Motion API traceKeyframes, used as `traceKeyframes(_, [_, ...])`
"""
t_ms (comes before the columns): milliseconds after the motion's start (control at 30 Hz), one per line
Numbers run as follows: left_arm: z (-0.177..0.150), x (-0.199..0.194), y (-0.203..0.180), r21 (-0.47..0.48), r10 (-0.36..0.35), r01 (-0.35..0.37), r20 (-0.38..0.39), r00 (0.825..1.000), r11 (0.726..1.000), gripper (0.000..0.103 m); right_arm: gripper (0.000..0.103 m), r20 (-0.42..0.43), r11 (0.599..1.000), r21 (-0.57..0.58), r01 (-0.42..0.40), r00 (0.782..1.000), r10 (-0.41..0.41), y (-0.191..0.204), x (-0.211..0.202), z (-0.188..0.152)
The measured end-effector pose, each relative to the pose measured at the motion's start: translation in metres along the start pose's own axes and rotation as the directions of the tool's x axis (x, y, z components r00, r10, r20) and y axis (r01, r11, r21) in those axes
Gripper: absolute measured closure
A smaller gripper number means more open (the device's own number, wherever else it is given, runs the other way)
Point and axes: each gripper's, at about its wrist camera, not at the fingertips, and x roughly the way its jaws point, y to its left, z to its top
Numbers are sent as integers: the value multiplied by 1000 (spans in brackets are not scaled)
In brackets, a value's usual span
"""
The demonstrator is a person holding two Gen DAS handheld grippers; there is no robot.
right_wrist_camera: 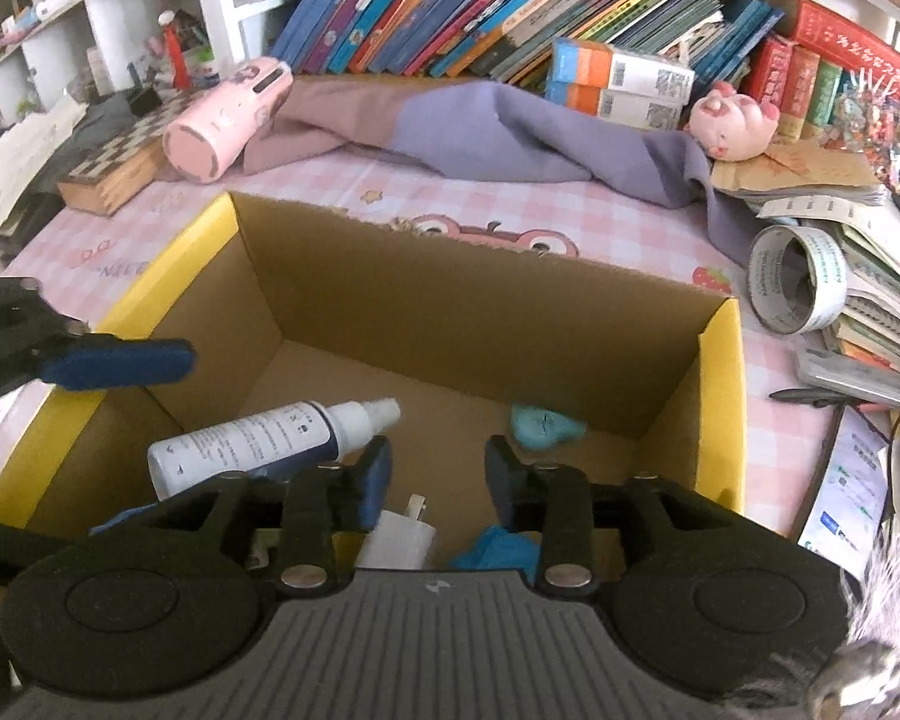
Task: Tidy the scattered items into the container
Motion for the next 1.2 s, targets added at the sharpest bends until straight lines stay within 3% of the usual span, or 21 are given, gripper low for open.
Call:
traceKeyframes(100, [-3, -13, 5, -30, 28, -26, 35, 999, 999, 27, 53, 32, 1000, 18, 18, 999, -19, -2, -8, -2])
traceKeyframes(333, [-6, -50, 15, -104, 50, -35, 142, 989, 994, 12, 41, 133, 997, 52, 58, 989, -64, 3, -41, -11])
traceKeyframes(533, [-21, -83, 18, -109, 70, -47, 216, 974, 993, 8, 38, 232, 987, 120, 102, 964, -128, 15, -77, -24])
traceKeyframes(767, [-50, -111, 28, -144, 97, -62, 248, 964, 988, 5, 32, 301, 960, 239, 145, 929, -215, 36, -108, -46])
traceKeyframes(1033, [-83, -144, 39, -173, 136, -89, 280, 950, 981, 1, 25, 338, 935, 302, 185, 896, -287, 73, -131, -71])
traceKeyframes(1200, [-106, -162, 46, -205, 150, -97, 261, 954, 974, 0, 20, 331, 926, 315, 209, 890, -314, 101, -138, -89])
